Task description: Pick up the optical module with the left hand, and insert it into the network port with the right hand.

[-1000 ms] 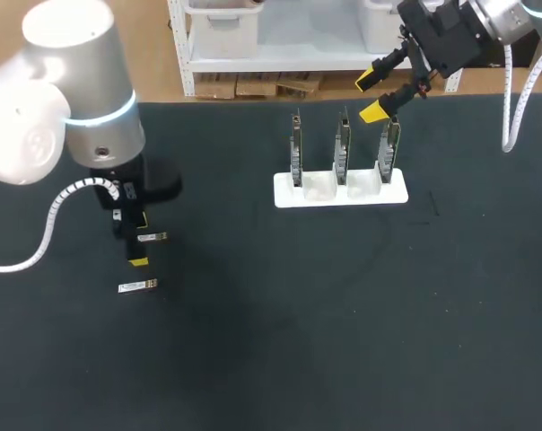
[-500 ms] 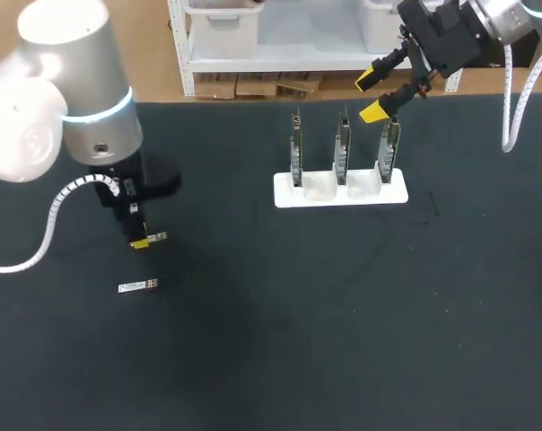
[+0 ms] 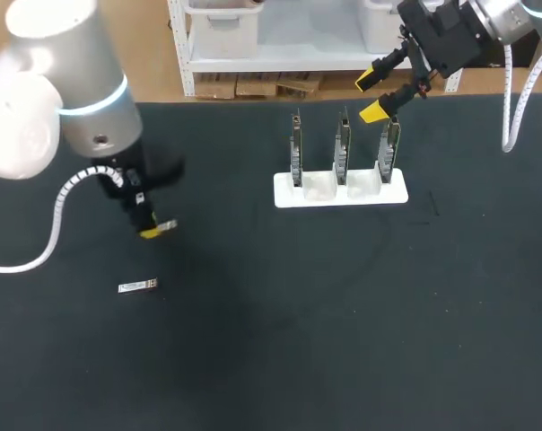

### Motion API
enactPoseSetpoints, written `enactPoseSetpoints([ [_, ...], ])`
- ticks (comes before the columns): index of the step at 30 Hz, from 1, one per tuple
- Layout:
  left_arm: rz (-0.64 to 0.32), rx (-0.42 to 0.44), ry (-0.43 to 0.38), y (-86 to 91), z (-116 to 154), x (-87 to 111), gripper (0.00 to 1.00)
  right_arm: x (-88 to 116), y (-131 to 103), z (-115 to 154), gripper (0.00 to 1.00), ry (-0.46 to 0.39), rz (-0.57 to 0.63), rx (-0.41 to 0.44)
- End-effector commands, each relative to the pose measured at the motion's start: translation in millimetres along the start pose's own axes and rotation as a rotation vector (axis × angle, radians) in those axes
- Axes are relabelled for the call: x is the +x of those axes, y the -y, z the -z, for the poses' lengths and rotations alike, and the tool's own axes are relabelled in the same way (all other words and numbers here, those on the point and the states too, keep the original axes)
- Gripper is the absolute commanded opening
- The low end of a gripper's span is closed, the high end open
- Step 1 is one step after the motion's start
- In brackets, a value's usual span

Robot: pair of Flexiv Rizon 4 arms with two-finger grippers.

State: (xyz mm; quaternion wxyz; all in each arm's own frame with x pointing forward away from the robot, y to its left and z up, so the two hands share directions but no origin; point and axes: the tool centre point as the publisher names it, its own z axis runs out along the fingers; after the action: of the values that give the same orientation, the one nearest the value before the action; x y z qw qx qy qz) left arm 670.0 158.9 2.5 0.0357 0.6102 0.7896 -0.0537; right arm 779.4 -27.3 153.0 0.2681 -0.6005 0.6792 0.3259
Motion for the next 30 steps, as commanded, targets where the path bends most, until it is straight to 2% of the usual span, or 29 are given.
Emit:
enactPoseSetpoints([
  [1,0.006,-0.022,0.076,-3.4,10.7,-15.1,0.0,0.0,-1.4,0.1,1.0,0.0,0.0,0.003],
  [5,-0.028,-0.058,0.174,-13.0,31.8,-52.5,0.0,0.0,-1.4,0.1,1.0,0.0,0.0,0.003],
  [10,-0.105,-0.053,0.373,-19.4,52.7,-106.0,0.0,0.0,-1.4,0.1,1.0,0.0,0.0,0.003],
  [13,-0.132,-0.053,0.466,-21.1,66.3,-128.6,0.0,0.0,-1.4,0.1,1.0,0.0,0.0,0.003],
  [14,-0.129,-0.051,0.489,-22.2,70.8,-132.4,0.0,0.0,-1.4,0.1,1.0,0.0,0.0,0.003],
  [18,-0.094,-0.059,0.497,-23.7,80.5,-137.2,0.0,0.0,-1.4,0.1,1.0,0.0,0.0,0.003],
  [30,-0.094,-0.059,0.497,-23.7,80.5,-137.2,0.0,0.0,-1.4,0.1,1.0,0.0,0.0,0.003],
])
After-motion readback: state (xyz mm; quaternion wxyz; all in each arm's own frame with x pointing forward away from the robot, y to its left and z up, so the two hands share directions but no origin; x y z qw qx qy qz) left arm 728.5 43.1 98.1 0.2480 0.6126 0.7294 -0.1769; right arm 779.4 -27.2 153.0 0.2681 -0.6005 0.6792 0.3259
